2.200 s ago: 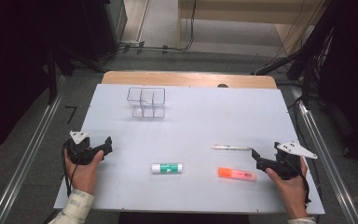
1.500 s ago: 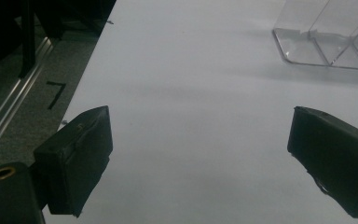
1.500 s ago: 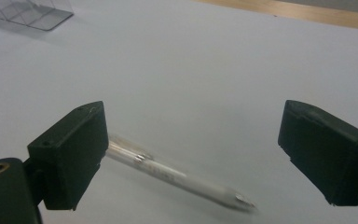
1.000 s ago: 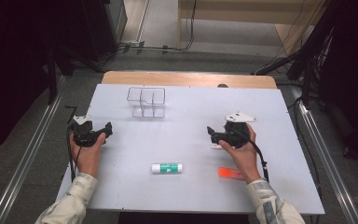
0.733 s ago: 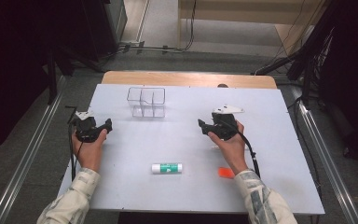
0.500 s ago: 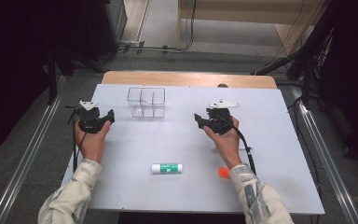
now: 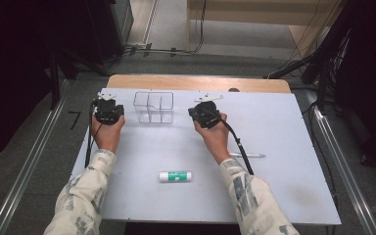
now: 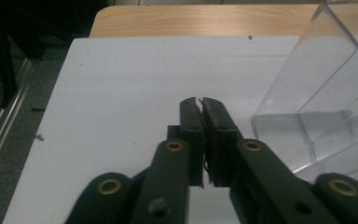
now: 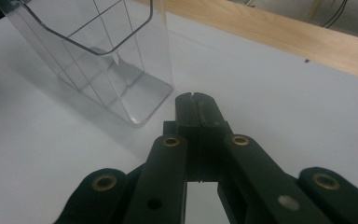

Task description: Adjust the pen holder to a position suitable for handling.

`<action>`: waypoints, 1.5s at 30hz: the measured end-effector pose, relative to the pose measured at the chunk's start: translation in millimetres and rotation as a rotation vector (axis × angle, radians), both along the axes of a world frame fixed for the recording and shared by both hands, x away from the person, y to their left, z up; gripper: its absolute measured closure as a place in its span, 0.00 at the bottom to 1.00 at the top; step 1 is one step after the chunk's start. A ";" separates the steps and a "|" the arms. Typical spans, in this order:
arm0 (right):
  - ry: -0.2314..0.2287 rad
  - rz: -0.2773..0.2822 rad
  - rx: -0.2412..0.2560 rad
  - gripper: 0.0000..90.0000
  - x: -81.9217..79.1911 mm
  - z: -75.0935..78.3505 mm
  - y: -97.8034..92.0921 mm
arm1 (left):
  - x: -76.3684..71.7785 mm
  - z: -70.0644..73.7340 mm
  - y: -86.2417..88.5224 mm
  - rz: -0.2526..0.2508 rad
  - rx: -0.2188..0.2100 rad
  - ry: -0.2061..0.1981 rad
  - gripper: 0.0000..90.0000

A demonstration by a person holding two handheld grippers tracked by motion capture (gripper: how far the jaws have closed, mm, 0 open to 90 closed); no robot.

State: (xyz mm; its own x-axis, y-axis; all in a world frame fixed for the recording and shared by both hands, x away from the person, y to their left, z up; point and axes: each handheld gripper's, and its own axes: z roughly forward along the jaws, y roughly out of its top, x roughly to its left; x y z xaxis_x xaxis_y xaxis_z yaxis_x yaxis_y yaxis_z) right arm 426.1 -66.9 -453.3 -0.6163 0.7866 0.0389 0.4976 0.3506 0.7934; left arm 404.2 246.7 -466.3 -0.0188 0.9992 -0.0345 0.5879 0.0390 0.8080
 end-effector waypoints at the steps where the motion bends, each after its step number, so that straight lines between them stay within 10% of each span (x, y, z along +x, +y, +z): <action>1: 0.009 0.003 0.000 0.98 3.1 -1.9 3.7 | 1.8 0.1 -0.9 -0.011 -0.003 -0.004 1.00; 26: 0.064 -0.039 -0.011 0.98 37.1 -23.0 52.8 | 30.7 -15.2 -20.4 -0.138 -0.061 0.029 1.00; 45: 0.040 -0.091 -0.011 0.98 32.0 -22.4 3.8 | 28.7 -14.4 -74.9 -0.256 -0.028 0.047 1.00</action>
State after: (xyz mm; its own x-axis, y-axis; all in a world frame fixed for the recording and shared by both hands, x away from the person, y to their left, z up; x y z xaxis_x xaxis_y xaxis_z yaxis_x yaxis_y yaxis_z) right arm 458.1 -63.1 -475.7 -0.5408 0.8395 0.0536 0.5592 0.3111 0.7685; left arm 432.9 171.8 -480.7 0.2322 0.9704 -0.0668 0.6182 -0.0942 0.7804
